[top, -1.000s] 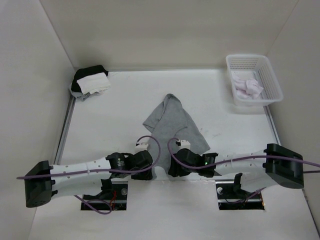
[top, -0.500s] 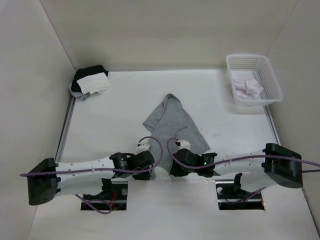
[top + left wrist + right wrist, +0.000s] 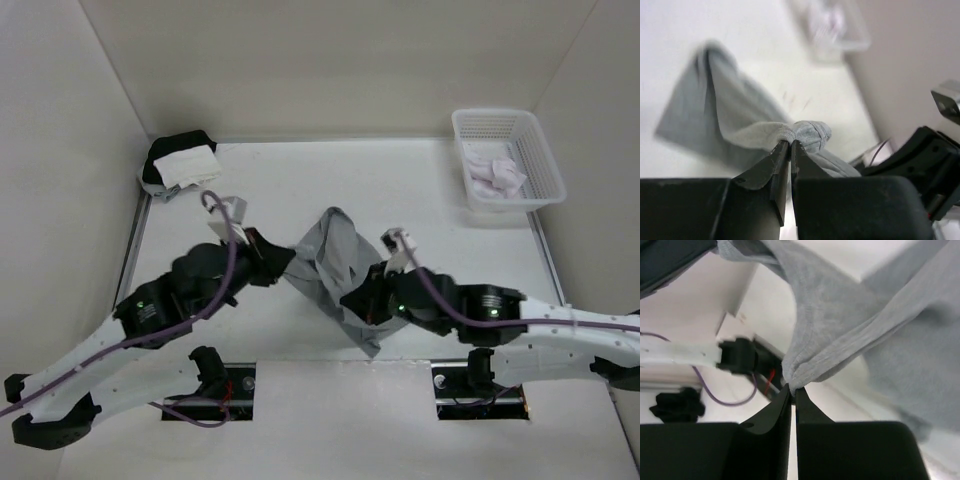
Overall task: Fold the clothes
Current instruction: Flatten the tank top out
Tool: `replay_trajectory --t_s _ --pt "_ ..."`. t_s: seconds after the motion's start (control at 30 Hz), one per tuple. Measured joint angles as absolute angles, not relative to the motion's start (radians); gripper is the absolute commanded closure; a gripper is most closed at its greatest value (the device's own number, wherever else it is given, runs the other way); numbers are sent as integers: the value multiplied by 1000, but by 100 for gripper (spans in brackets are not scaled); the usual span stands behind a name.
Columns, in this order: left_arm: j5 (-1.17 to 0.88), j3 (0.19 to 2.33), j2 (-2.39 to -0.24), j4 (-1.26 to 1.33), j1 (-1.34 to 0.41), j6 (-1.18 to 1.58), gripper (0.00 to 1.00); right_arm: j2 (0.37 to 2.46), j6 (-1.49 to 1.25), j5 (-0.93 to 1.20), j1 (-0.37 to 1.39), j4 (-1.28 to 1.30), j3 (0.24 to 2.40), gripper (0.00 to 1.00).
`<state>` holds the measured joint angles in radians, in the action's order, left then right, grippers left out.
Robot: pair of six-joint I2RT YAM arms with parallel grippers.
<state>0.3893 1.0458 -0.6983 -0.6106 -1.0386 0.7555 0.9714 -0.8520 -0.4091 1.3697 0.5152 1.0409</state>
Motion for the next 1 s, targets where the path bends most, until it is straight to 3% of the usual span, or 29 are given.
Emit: replay_trajectory --t_s 0.3,0.67,0.83,1.0 --pt "578 1480 -734 -345 -1041 464 98 1040 -345 -775 1515 551 1827 97" --pt "656 1848 -920 -204 -1027 174 98 1330 315 -882 1659 236 2185 99" --pt "707 1808 -960 -47 -1016 51 97 1351 370 -828 1448 171 2125 99" --pt "719 1645 -1056 76 -816 19 97 1350 154 -585 1006 238 1979 99"
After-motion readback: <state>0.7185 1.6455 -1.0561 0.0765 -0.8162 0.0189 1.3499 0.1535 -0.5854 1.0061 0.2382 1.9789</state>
